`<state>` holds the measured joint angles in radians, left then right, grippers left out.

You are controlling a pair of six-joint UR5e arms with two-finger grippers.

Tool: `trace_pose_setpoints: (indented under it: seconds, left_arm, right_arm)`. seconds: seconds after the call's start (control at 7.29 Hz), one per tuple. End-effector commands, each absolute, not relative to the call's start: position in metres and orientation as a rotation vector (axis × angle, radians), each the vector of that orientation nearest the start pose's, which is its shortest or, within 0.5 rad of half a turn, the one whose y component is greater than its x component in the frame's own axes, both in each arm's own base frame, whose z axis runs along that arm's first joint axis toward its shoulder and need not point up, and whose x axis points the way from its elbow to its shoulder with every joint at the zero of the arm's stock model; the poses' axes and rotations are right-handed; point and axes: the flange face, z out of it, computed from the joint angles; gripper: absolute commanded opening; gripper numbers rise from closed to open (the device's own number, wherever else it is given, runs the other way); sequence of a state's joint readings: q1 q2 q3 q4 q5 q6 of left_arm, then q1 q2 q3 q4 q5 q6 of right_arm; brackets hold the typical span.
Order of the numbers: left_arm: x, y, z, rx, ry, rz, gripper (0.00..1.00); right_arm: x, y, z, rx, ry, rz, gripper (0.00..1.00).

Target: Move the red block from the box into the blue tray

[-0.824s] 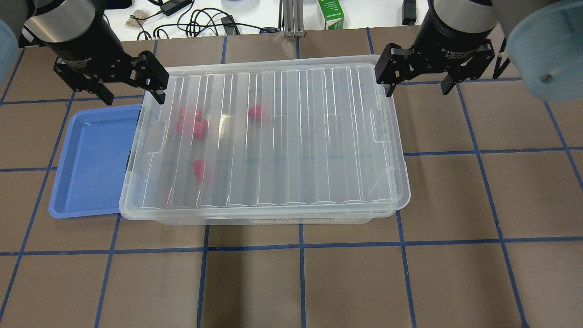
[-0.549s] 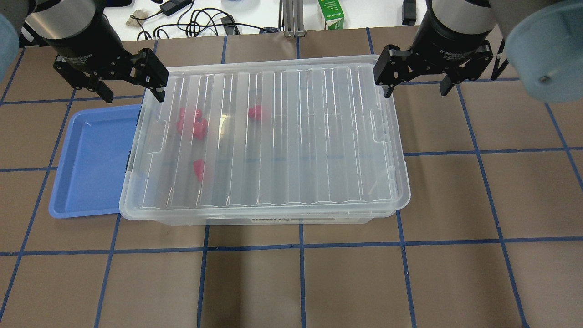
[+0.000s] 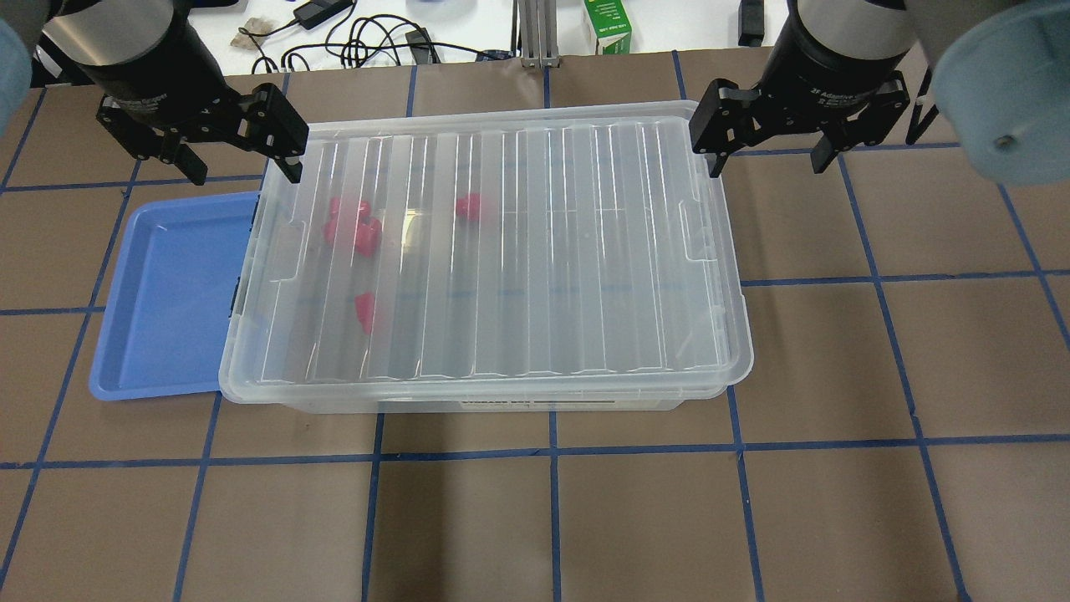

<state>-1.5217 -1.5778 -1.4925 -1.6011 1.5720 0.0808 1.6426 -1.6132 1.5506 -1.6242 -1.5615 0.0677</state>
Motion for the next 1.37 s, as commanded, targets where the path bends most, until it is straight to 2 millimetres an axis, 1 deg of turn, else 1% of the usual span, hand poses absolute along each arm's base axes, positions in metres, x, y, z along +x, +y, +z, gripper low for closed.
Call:
trace_pose_setpoints:
  seconds: [0.0,0.27,0.41,0.55,0.69,0.82,0.96,1.1,1.24]
  left_arm:
    - [-0.109,-0.503,0.52,0.051,3.138,-0.067,1.0]
    - [-0.109,-0.502,0.518,0.051,3.141,-0.063,1.0]
    - [-0.111,-0.501,0.514,0.055,3.142,-0.053,1.0]
    - [-0.109,-0.504,0.523,0.065,3.136,-0.086,1.0]
    - [-0.109,-0.503,0.52,0.058,3.137,-0.077,1.0]
    - [-0.109,-0.504,0.522,0.058,3.136,-0.084,1.0]
    - [-0.109,-0.503,0.523,0.055,3.136,-0.086,1.0]
    - [-0.109,-0.503,0.523,0.053,3.136,-0.086,1.0]
    - [-0.109,-0.503,0.521,0.053,3.137,-0.079,1.0]
  right_arm:
    - [0.168,-0.473,0.522,-0.005,3.122,-0.169,1.0]
    - [0.166,-0.474,0.52,-0.012,3.133,-0.168,1.0]
    - [0.157,-0.478,0.519,-0.052,3.138,-0.169,1.0]
    - [0.132,-0.484,0.511,-0.107,3.157,-0.135,1.0]
    - [0.123,-0.486,0.495,-0.068,3.145,-0.104,1.0]
    - [0.125,-0.494,0.457,-0.017,3.143,-0.042,1.0]
    - [0.123,-0.52,0.427,-0.028,3.152,-0.11,1.0]
    - [0.125,-0.536,0.4,-0.019,3.145,-0.056,1.0]
    - [0.127,-0.539,0.379,-0.034,3.143,0.004,1.0]
